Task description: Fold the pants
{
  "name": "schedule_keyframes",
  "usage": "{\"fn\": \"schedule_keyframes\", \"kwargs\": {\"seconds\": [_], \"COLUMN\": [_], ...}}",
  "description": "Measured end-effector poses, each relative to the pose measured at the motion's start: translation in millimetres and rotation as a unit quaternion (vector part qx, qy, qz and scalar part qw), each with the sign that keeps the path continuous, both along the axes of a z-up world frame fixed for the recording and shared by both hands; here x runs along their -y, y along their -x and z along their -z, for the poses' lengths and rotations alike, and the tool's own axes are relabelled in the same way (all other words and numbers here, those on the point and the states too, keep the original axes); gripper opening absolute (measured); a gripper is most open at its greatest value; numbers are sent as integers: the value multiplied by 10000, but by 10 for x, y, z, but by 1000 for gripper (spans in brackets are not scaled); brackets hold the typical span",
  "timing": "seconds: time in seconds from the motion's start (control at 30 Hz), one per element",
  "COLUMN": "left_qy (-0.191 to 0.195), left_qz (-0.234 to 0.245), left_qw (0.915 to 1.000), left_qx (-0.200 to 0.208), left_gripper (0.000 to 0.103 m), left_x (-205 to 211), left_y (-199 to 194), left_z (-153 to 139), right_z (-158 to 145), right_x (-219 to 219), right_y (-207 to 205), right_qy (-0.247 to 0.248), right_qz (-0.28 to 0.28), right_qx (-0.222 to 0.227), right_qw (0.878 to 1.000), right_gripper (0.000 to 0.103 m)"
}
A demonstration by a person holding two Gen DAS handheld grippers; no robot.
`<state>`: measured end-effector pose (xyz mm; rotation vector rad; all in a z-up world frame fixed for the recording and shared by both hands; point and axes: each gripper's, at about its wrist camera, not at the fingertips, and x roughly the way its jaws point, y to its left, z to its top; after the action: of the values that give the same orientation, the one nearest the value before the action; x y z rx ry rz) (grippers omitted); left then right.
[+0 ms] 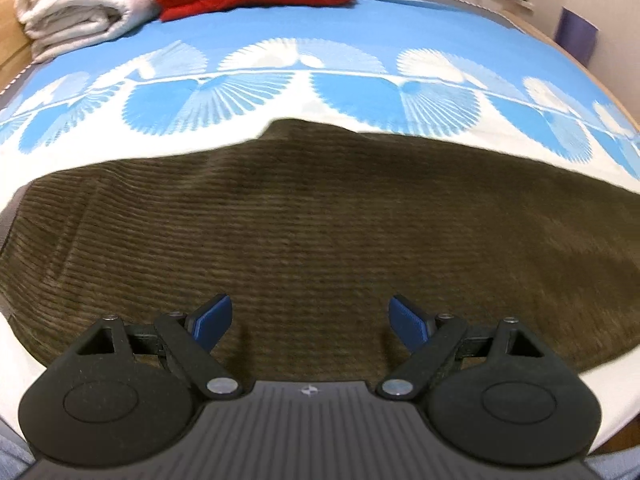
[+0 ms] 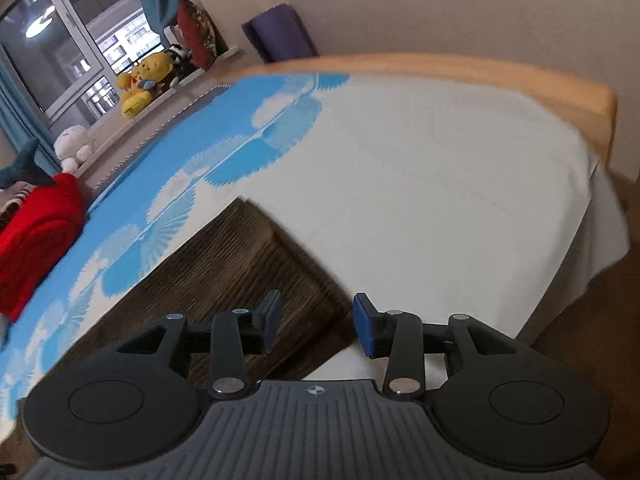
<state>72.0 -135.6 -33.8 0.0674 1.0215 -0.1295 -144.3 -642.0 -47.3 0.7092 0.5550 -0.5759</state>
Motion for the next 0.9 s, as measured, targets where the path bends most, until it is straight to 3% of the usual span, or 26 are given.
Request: {"fn": "schedule_keyframes", "kwargs": {"seconds": [0.17,0.23,0.3,0.43,0.57,0.67,0.7,0.77,0.8,0.9], "left_qy": [-69,-68,-83,-165,-213,-267,-245,-196,-189,-176], "left_qz": [88,77,89,114,168,229,230,258,265,285], "left_qw": [9999,9999,9999,9998,9995,9993,9994,9994,9994,9994], "left_qx": [-70,-92,-64,-29,-138,-122,-123,-112,-85,-31], "left_gripper": [89,89,89,90,90,90,90,90,90,90], "left_x": [56,51,51,83,118,148,153,176,190,248], "left_y": [137,159,174,182,166,159,154,140,134,110], "left_z": [23,17,-12,-15,55,74,75,70,64,58], "right_z": [163,247,230,-12,288,428,411,346,285,29], "right_x": [-6,20,-11,-84,15,35,42,41,10,-150], "right_y": [-198,-292,-310,-150,-80,-53,-47,-39,-22,42], "right_qy": [-371,-447,-358,-12,-322,-310,-366,-313,-90,854], "right_qz": [130,269,348,330,458,409,449,586,690,837], "right_qx": [93,23,1,382,46,267,284,135,3,-26], "right_qw": [9992,9986,9988,9987,9984,9983,9979,9977,9976,9928], "right_gripper": [39,15,13,13,13,14,19,39,46,49]}}
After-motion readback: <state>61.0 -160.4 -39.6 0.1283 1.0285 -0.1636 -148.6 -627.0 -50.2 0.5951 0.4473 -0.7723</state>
